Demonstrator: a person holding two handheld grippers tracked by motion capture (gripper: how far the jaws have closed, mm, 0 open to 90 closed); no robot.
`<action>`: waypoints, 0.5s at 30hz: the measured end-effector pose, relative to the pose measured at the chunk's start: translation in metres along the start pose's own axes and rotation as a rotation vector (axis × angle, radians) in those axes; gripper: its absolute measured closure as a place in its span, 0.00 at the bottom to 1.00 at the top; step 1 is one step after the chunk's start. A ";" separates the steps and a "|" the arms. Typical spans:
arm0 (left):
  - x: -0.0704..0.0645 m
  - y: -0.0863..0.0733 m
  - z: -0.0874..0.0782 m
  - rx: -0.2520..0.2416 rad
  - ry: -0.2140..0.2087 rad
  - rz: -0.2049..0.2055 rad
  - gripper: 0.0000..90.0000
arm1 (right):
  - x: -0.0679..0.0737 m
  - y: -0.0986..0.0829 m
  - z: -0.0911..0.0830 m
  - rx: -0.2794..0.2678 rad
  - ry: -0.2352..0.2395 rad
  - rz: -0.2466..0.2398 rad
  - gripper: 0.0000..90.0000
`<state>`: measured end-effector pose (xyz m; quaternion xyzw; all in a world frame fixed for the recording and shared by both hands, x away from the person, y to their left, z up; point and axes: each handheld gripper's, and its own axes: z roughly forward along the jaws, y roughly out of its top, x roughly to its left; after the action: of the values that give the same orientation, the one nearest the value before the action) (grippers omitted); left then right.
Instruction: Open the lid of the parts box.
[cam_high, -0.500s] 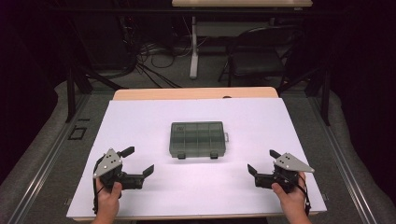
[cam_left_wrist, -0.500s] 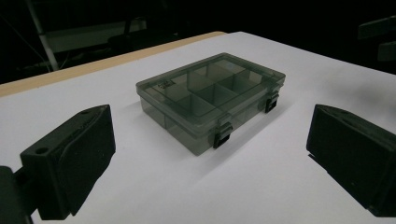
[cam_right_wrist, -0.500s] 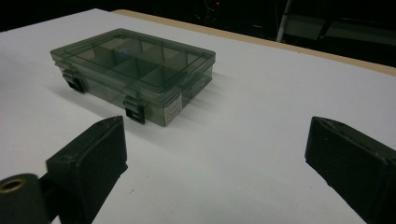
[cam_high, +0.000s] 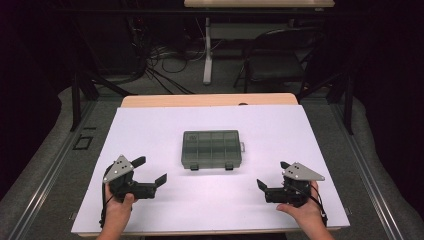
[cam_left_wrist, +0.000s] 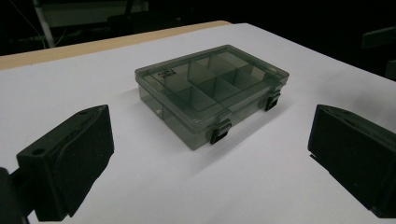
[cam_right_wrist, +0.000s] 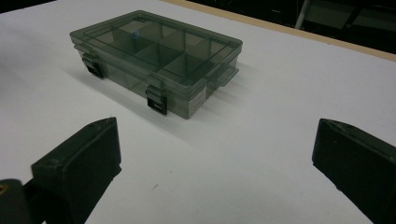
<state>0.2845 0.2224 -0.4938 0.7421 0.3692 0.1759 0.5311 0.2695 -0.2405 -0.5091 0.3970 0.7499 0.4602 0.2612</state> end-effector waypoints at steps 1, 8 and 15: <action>0.000 0.000 0.000 0.001 0.000 -0.006 0.00 | 0.000 0.000 0.000 0.002 -0.005 -0.003 0.01; 0.001 0.001 0.003 0.023 -0.002 -0.012 0.00 | -0.003 0.000 0.000 0.017 -0.022 -0.002 0.03; 0.000 0.010 0.008 0.046 0.015 -0.020 0.00 | -0.002 0.008 -0.003 0.004 -0.033 -0.009 0.09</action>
<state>0.2932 0.2160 -0.4878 0.7490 0.3846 0.1677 0.5127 0.2717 -0.2416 -0.5008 0.4015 0.7482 0.4511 0.2749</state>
